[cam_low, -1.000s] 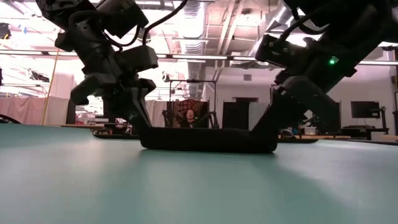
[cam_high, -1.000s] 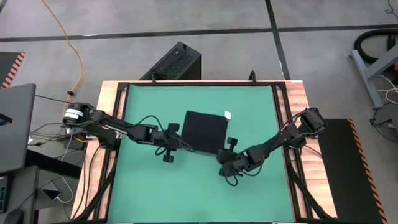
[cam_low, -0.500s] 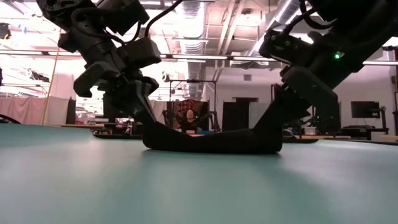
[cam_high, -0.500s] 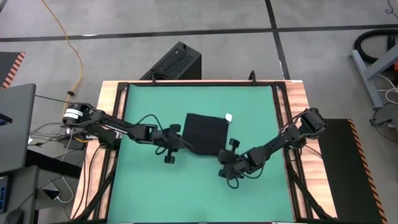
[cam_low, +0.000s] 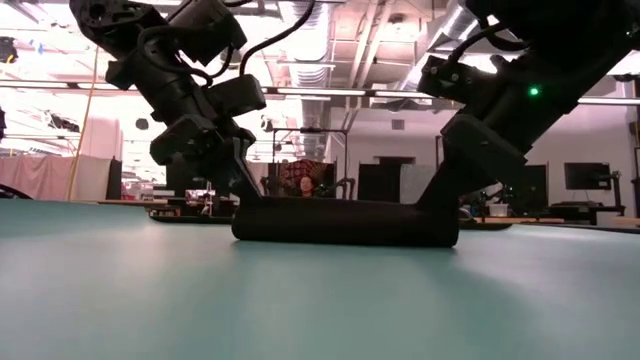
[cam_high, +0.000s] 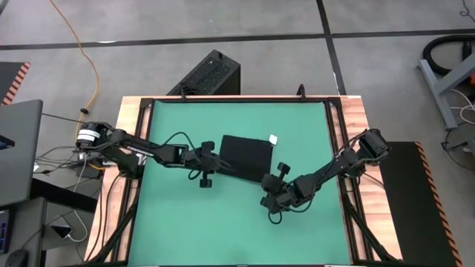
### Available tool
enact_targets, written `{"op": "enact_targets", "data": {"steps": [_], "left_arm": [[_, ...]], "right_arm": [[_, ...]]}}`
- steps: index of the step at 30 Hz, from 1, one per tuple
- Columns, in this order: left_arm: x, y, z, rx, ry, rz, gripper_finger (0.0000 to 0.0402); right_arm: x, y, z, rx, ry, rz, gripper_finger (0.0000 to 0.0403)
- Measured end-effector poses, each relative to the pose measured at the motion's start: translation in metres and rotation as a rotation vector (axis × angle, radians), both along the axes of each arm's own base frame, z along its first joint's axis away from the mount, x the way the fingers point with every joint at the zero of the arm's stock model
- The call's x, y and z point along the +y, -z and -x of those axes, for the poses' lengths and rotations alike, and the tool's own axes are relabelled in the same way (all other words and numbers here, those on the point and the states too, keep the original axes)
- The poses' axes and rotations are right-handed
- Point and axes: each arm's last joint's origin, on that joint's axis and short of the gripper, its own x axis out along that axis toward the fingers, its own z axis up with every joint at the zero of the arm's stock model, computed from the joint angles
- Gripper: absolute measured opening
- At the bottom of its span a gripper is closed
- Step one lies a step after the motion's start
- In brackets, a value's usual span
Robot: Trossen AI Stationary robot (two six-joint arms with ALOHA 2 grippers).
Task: Roll towel
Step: Fold the black towel
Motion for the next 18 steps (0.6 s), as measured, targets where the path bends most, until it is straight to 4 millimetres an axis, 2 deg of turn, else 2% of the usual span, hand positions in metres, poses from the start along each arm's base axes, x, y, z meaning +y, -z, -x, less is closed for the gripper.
{"op": "enact_targets", "data": {"steps": [8,18], "left_arm": [[0.001,0.008,-0.004,0.005,0.029,0.023,0.0],[0.002,0.029,-0.007,0.084,0.008,0.016,0.0]], "right_arm": [[-0.011,0.001,-0.004,0.02,0.033,-0.046,0.0006],[-0.029,0.004,-0.009,0.06,0.062,-0.093,0.0006]]}}
